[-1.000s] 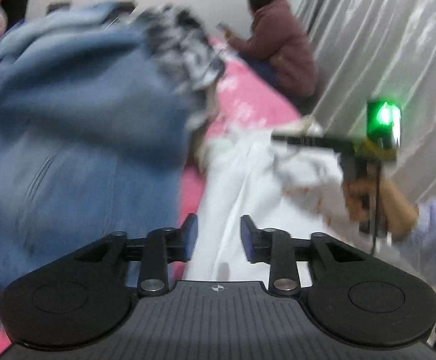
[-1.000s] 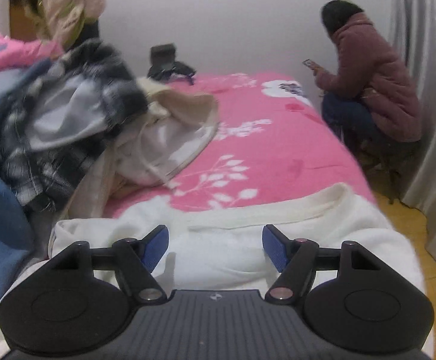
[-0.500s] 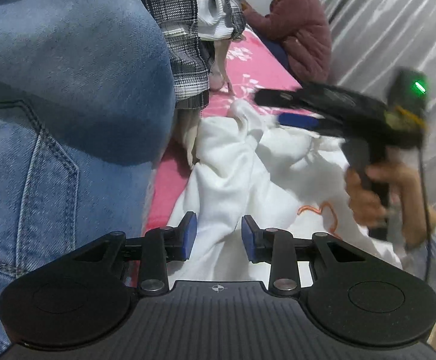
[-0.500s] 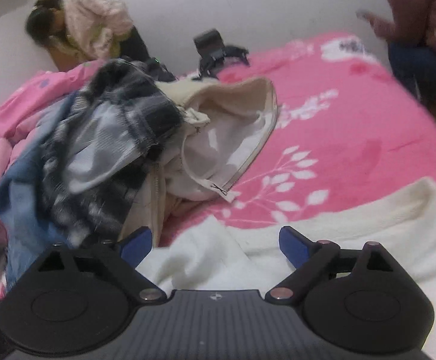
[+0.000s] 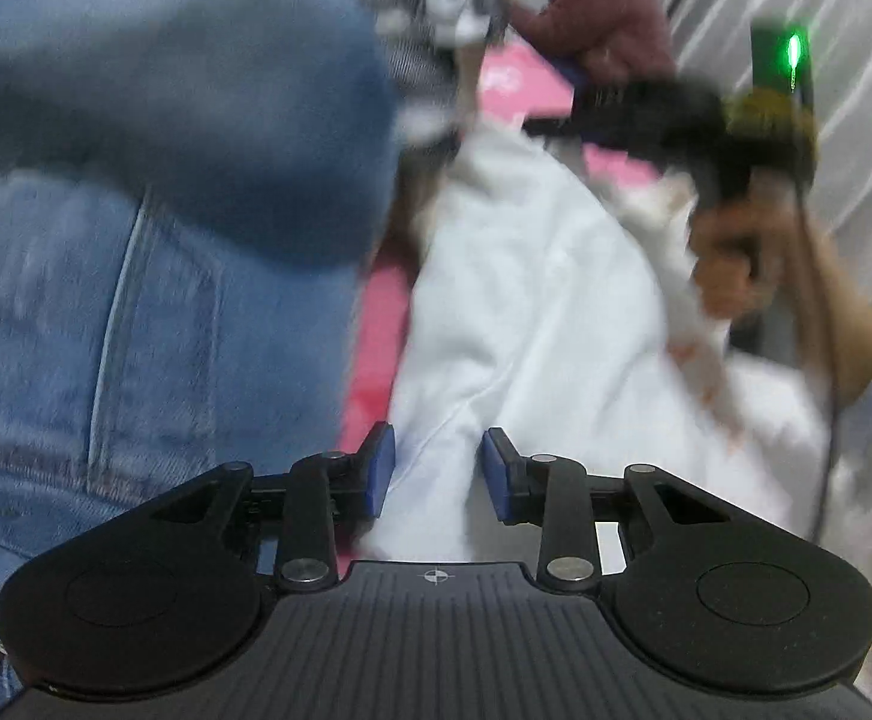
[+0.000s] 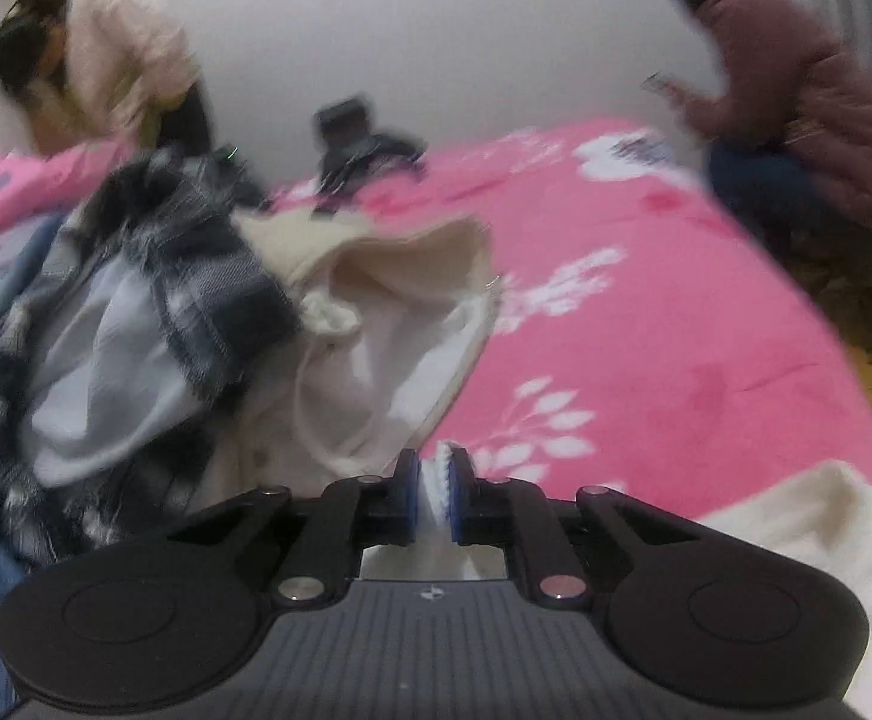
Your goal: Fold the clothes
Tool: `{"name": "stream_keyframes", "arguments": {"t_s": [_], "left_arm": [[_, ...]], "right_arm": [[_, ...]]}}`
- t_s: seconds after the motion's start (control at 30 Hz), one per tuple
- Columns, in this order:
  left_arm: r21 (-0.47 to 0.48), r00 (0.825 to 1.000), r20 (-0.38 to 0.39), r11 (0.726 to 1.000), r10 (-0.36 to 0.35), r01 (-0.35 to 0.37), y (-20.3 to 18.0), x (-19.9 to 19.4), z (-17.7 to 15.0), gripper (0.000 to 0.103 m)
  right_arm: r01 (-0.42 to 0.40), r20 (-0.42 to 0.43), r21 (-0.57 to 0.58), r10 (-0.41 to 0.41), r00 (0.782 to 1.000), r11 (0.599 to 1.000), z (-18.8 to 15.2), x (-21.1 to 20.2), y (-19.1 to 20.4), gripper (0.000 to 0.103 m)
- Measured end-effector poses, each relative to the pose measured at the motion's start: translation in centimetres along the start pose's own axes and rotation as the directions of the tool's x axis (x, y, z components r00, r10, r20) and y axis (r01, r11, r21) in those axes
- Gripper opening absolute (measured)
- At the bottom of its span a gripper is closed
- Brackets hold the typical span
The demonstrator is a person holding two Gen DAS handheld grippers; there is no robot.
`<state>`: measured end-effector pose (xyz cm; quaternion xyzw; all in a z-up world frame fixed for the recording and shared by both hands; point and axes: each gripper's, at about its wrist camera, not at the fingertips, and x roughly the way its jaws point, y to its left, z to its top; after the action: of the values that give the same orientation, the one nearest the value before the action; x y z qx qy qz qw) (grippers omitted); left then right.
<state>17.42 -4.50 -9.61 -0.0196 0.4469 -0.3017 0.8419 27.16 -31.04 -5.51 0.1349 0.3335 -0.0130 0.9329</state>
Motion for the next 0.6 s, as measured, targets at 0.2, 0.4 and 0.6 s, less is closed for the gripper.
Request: {"name": "stream_keyframes", "arguments": {"t_s": [0.2, 0.4, 0.6], "left_arm": [[0.053, 0.997, 0.001, 0.996, 0.072, -0.072, -0.8, -1.6, -1.5, 0.018], [0.072, 0.993, 0.088, 0.994, 0.073, -0.080, -0.8, -4.9, -0.7, 0.025], [0.154, 0.977, 0.211, 0.988, -0.024, -0.009, -2.9, -3.2, 3.0, 0.014]], "right_arm": [[0.183, 0.073, -0.095, -0.176, 0.982, 0.979, 0.2, 1.8, -0.3, 0.011], [0.153, 0.096, 0.083, -0.160, 0.982, 0.985, 1.5, -0.7, -3.8, 0.027], [-0.148, -0.059, -0.052, 0.145, 0.988, 0.988, -2.0, -8.1, -0.5, 0.044]]}}
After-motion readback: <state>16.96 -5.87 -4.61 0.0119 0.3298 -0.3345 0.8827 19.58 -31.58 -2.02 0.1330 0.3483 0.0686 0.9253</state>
